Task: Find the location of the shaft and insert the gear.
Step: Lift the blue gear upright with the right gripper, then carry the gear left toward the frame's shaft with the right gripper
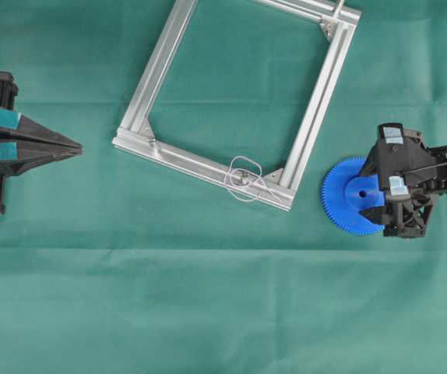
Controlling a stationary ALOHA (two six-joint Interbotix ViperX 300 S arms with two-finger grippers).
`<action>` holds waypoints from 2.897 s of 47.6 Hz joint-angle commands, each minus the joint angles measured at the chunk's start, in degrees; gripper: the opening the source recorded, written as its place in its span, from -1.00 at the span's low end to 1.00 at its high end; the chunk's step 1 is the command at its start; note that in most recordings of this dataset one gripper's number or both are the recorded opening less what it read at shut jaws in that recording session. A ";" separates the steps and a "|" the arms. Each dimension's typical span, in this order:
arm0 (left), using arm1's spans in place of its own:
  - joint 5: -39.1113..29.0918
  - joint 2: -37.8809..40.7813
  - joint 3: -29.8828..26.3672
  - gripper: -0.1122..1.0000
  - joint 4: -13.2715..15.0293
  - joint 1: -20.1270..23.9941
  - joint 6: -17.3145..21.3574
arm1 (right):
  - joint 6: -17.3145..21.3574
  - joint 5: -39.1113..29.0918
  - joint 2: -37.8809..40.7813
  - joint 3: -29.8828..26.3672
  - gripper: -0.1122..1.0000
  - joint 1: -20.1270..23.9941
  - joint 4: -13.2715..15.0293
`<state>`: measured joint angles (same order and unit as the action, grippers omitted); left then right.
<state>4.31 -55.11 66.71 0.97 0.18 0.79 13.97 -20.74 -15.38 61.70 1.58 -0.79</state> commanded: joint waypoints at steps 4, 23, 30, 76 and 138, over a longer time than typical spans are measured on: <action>0.26 0.35 -1.49 -0.77 0.00 0.00 -0.09 | 0.09 -0.79 0.18 -0.44 0.45 -0.35 0.09; 0.26 0.35 -1.49 -0.77 0.09 0.00 -0.09 | 0.09 -1.14 0.18 -0.70 0.45 -0.35 0.26; 0.26 0.35 -1.58 -0.77 0.09 0.00 -0.09 | 0.09 -1.14 0.18 -1.49 0.45 -0.35 0.26; 0.26 0.35 -1.58 -0.77 0.00 0.00 -0.18 | 0.09 -19.86 -7.91 -14.41 0.45 -0.35 0.53; 0.62 0.35 -1.58 -0.77 0.09 0.00 -0.26 | 0.09 -23.55 12.48 -40.69 0.45 0.70 3.08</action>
<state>4.48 -55.11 66.71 0.88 0.09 0.62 14.15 -44.12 -2.90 23.82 2.64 2.11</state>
